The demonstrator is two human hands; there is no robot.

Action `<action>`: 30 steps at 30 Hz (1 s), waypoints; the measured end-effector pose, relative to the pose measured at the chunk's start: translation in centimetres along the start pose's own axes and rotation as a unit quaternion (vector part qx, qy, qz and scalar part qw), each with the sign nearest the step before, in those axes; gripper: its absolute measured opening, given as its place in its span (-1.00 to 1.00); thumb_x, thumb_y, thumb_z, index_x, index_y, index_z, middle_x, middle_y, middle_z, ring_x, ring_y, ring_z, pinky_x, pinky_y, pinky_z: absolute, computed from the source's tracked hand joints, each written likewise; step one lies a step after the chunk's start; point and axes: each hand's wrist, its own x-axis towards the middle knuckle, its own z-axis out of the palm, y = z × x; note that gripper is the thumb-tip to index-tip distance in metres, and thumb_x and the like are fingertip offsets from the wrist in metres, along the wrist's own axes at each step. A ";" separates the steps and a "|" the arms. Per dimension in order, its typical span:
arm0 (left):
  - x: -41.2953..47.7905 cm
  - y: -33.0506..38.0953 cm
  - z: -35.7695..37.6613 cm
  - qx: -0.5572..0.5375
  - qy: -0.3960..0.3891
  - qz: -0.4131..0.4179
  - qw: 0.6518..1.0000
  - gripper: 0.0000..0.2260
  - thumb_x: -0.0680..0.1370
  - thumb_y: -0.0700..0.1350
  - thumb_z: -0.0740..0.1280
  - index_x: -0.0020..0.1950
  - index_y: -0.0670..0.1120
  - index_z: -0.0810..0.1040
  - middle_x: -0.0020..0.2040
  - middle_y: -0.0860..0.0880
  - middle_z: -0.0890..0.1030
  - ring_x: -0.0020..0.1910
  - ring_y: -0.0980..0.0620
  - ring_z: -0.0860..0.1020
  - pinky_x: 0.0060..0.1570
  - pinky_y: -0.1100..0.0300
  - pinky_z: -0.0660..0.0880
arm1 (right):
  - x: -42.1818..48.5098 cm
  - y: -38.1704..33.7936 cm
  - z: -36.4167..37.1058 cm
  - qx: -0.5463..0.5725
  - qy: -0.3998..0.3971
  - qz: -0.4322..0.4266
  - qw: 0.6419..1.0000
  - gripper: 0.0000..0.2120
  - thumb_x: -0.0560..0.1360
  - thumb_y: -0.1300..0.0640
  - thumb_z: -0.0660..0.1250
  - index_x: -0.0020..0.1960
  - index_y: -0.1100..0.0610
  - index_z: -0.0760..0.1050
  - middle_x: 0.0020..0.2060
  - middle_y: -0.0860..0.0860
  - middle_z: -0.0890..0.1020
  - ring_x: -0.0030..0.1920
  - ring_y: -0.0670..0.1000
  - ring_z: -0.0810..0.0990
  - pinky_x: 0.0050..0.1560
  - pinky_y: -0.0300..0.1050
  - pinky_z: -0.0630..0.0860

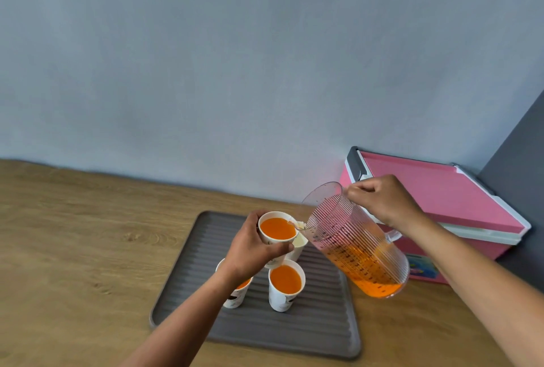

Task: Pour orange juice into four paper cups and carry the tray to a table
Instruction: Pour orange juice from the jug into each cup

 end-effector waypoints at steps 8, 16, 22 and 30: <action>1.8 -0.5 -1.7 0.000 0.028 -0.006 1.000 -0.38 0.29 0.08 0.59 0.23 0.08 0.38 0.09 0.15 0.57 0.05 0.17 0.57 -0.01 0.20 0.54 | -0.6 0.8 0.9 0.088 0.087 0.023 0.992 -0.77 0.53 0.14 0.37 -0.22 0.26 0.66 -0.72 -0.14 0.38 -0.67 -0.18 0.34 -0.41 -0.27 0.28; 4.2 -3.2 -4.4 0.042 0.063 -0.032 0.997 -0.37 0.31 0.02 0.59 0.29 0.02 0.37 0.13 0.05 0.56 0.08 0.06 0.55 -0.04 0.20 0.47 | -1.3 1.4 2.2 0.159 0.129 0.044 0.978 -0.73 0.52 0.14 0.39 -0.25 0.31 0.65 -0.73 -0.14 0.31 -0.67 -0.17 0.31 -0.37 -0.24 0.27; 5.2 -6.7 -5.0 0.073 0.041 -0.071 0.994 -0.31 0.30 -0.03 0.60 0.33 -0.02 0.34 0.18 0.00 0.53 0.11 0.01 0.52 0.01 0.14 0.45 | -1.9 1.9 2.9 0.157 0.138 0.044 0.977 -0.58 0.52 0.18 0.39 -0.52 0.08 0.50 -0.72 -0.15 0.32 -0.64 -0.18 0.34 -0.24 -0.19 0.40; 5.6 -9.7 -4.7 0.082 -0.018 -0.083 0.993 -0.34 0.30 -0.03 0.61 0.27 0.06 0.34 0.16 0.03 0.51 0.13 0.01 0.51 0.02 0.15 0.46 | -1.9 2.6 3.6 0.148 0.135 0.058 0.978 -0.80 0.53 0.16 0.37 -0.19 0.24 0.68 -0.70 -0.16 0.41 -0.61 -0.21 0.39 -0.29 -0.20 0.36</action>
